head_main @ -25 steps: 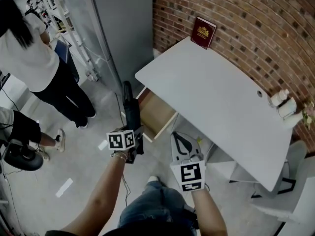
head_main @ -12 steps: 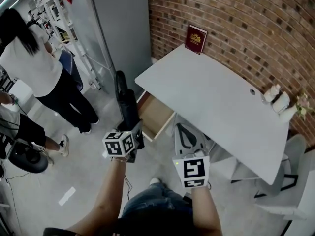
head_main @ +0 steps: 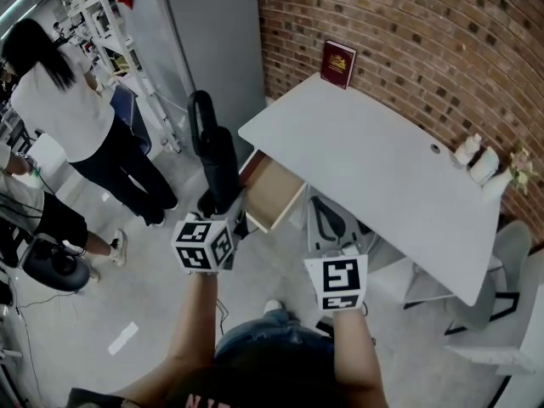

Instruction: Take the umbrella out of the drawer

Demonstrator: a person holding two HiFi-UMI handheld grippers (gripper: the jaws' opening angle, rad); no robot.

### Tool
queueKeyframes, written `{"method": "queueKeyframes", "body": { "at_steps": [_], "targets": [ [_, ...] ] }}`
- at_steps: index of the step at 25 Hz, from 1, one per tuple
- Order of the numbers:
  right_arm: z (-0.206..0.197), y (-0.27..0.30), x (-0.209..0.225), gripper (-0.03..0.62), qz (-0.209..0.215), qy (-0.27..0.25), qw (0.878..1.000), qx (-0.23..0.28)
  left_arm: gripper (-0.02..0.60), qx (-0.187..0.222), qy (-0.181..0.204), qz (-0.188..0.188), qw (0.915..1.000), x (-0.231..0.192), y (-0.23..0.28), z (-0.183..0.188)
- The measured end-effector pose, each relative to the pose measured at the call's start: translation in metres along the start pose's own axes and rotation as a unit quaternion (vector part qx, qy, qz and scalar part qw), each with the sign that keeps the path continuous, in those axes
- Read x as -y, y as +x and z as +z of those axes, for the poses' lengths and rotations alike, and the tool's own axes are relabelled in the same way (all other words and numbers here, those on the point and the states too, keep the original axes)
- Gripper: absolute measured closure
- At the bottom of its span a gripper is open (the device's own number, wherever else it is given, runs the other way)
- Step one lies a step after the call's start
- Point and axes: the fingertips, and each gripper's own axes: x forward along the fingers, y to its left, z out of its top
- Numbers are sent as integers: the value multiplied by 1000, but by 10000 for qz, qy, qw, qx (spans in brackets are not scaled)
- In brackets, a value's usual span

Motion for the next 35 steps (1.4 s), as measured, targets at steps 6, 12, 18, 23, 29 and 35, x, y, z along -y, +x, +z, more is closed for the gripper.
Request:
{"method": "queueKeyframes", "body": {
  "at_steps": [6, 12, 18, 23, 29, 35],
  "targets": [
    [13, -15, 7, 602, -114, 103, 9998, 161, 313, 389, 218, -25, 9990, 12, -20, 37],
    [35, -21, 13, 602, -222, 15, 9988, 431, 313, 939, 611, -211, 9935, 23, -33, 65],
    [52, -23, 27, 602, -419, -132, 9968, 675, 313, 1437, 874, -269, 9854, 29, -48, 79],
    [66, -21, 38, 602, -531, -230, 9946, 857, 313, 1503, 1229, -58, 9810, 24, -55, 89],
    [69, -30, 61, 602, -777, -320, 9925, 888, 311, 1486, 1575, 179, 9761, 12, -63, 96],
    [79, -42, 85, 602, -824, -295, 9884, 1245, 311, 1587, 1559, 264, 9746, 7, -65, 105]
  ]
}}
